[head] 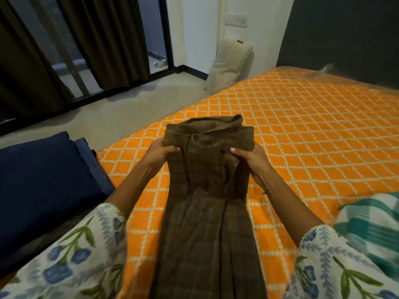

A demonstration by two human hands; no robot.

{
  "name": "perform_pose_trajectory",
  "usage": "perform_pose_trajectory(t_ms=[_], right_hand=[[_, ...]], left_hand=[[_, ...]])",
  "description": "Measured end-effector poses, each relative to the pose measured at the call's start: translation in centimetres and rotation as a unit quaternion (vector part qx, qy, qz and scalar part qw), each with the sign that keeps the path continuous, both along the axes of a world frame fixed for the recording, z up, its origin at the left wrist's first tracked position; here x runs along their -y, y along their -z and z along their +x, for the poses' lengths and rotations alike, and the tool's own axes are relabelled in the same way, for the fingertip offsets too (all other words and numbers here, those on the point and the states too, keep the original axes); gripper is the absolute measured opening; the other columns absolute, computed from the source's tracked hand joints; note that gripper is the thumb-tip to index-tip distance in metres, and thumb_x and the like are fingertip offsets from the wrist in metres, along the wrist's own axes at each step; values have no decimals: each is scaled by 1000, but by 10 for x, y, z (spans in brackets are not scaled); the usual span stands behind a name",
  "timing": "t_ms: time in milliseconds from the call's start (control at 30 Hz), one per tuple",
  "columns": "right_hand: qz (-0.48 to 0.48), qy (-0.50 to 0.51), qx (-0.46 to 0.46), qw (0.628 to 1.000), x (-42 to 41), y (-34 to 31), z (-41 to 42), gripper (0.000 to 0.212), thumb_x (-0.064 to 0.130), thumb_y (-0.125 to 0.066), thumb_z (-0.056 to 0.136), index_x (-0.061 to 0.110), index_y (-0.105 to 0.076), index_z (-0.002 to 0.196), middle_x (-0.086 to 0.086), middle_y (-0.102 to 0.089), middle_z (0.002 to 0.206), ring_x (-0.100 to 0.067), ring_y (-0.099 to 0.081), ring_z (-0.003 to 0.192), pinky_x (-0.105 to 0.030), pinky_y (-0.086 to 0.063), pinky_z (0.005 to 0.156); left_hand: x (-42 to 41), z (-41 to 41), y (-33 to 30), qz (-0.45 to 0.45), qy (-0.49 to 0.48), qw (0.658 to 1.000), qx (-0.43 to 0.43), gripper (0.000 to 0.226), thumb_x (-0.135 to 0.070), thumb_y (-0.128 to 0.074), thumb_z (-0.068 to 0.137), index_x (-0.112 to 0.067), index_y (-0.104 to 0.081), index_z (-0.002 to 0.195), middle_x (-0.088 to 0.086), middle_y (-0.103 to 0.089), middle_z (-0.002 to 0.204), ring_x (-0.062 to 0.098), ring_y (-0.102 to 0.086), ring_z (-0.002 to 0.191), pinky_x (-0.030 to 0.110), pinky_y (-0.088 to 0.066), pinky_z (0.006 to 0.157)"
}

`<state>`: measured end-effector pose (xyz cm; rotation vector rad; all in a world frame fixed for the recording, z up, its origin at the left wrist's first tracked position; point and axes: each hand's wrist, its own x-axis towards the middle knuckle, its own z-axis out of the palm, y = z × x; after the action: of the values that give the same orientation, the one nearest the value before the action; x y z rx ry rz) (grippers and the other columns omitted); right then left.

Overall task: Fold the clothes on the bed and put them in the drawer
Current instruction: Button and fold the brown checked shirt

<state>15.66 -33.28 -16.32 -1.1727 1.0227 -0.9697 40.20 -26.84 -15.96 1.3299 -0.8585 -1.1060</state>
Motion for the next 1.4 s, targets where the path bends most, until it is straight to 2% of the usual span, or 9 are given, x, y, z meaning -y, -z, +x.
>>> perform_pose_trajectory(t_ms=[167, 333, 467, 633, 733, 867, 1000, 1200, 1400], right_hand=[[-101, -34, -28, 994, -107, 4, -36, 31, -8, -67, 76, 12, -63, 99, 15, -71, 74, 13, -62, 69, -8, -48, 67], [-215, -191, -264, 921, -193, 63, -67, 67, 27, -49, 60, 63, -51, 117, 20, -48, 132, -6, -37, 135, -35, -26, 112], [-251, -152, -290, 911, -199, 53, -79, 74, -1, -42, 55, 28, -59, 121, 8, -48, 132, -22, -34, 136, -51, -30, 111], [-211, -122, -317, 917, -210, 42, -102, 79, -28, -41, 67, 36, -63, 109, 8, -50, 135, -15, -30, 138, -50, -35, 109], [-202, -269, -491, 803, -216, 43, -105, 75, -19, -41, 78, 33, -54, 129, 5, -27, 154, -18, -11, 147, -45, -34, 108], [-164, -290, -462, 822, -211, 20, -112, 68, -18, -37, 83, 29, -57, 129, 2, -24, 156, -18, -7, 147, -41, -25, 115], [-150, -228, -345, 898, -195, -13, -97, 45, -3, -46, 91, 33, -61, 113, -2, -33, 153, -20, -19, 146, -48, -20, 116], [-175, -202, -588, 764, -234, 60, -12, 64, 58, -26, 97, 38, 2, 150, -1, 17, 159, -24, 15, 146, -64, 3, 110], [-206, -180, -591, 759, -252, 82, -31, 74, 70, -13, 88, 33, 7, 150, -5, 14, 159, -24, 9, 147, -53, -2, 116]], left_hand=[[-106, -7, 0, -47, 73, 991, 100, 36, 9, -71, 69, 4, -64, 103, -13, -73, 77, 0, -67, 75, 17, -55, 69], [-194, -15, 53, -104, 134, 905, 391, 56, -11, -68, 67, -42, -65, 113, -23, -63, 118, 1, -57, 116, 24, -50, 92], [-209, -33, 47, -95, 169, 724, 662, 56, -1, -86, 36, -24, -76, 87, -2, -73, 101, 24, -68, 100, 43, -58, 77], [-238, -44, 36, -106, 161, 689, 698, 59, -15, -91, 37, -22, -76, 93, -5, -74, 99, 14, -71, 93, 29, -37, 88], [-255, -53, 47, -73, 221, 651, 723, 48, -25, -73, 56, -26, -73, 104, -5, -71, 109, 11, -69, 97, 28, -51, 83], [-261, -45, 35, 75, 320, 722, 608, 61, -29, -40, 73, -24, -57, 131, -3, -51, 140, 17, -55, 121, 28, -43, 95], [-237, -49, 12, -6, 145, 815, 561, 53, -38, -32, 82, -15, -68, 113, 5, -67, 118, 26, -61, 111, 34, -45, 90], [-217, -123, 58, 105, 169, 729, 655, 67, -55, 0, 91, -24, 12, 149, 3, 9, 159, 20, 5, 148, 46, -6, 118], [-263, -92, 96, 85, 200, 733, 645, 84, -71, 7, 85, -21, -6, 150, 7, -5, 158, 25, -13, 146, 42, -21, 113]])
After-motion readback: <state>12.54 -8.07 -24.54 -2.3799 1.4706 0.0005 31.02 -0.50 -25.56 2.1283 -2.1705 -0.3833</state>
